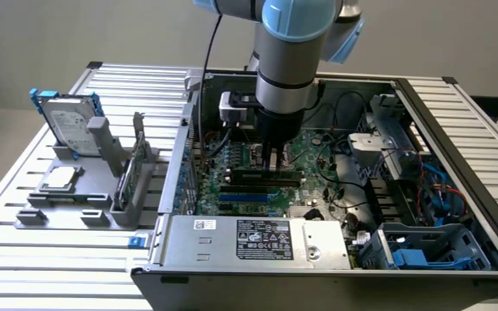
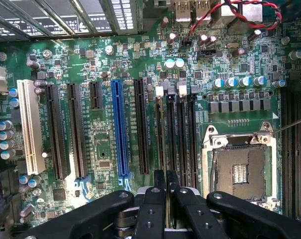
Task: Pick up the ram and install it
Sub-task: 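Insert the ram into the slot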
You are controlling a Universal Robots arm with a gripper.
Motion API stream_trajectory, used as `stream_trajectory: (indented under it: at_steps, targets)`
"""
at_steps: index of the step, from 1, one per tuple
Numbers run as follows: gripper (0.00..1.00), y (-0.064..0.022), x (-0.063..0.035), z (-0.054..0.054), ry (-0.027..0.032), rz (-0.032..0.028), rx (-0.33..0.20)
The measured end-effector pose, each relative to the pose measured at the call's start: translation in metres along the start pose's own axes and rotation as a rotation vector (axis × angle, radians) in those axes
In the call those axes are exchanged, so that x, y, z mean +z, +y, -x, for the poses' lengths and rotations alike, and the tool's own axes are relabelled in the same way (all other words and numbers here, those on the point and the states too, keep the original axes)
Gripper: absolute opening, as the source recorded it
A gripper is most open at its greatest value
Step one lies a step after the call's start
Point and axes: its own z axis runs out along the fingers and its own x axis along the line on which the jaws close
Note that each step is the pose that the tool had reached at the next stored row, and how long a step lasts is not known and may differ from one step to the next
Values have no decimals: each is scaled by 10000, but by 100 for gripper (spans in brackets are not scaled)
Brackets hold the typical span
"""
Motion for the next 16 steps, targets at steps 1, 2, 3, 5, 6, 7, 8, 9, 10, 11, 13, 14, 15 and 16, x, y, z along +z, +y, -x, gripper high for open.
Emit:
stream_trajectory:
  at_steps: [1,2,3,5,6,7,8,9,10,11,13,14,15,16]
  targets:
    - [13,0,0,0,6,0,-4]
    - [13,0,0,0,10,0,-8]
    - [13,0,0,0,13,0,-12]
    - [13,0,3,0,17,-1,-20]
    - [13,0,5,0,19,0,-22]
    - [13,0,7,1,18,-1,-22]
    - [13,0,7,2,17,-1,-23]
    - [13,0,7,4,18,-1,-22]
    - [13,0,7,6,18,-1,-22]
    - [13,1,7,10,17,-2,-22]
    - [13,1,7,17,18,-1,-22]
    - [13,1,9,18,19,-1,-23]
    - [13,1,13,20,18,-1,-23]
    - [13,1,17,20,19,-1,-24]
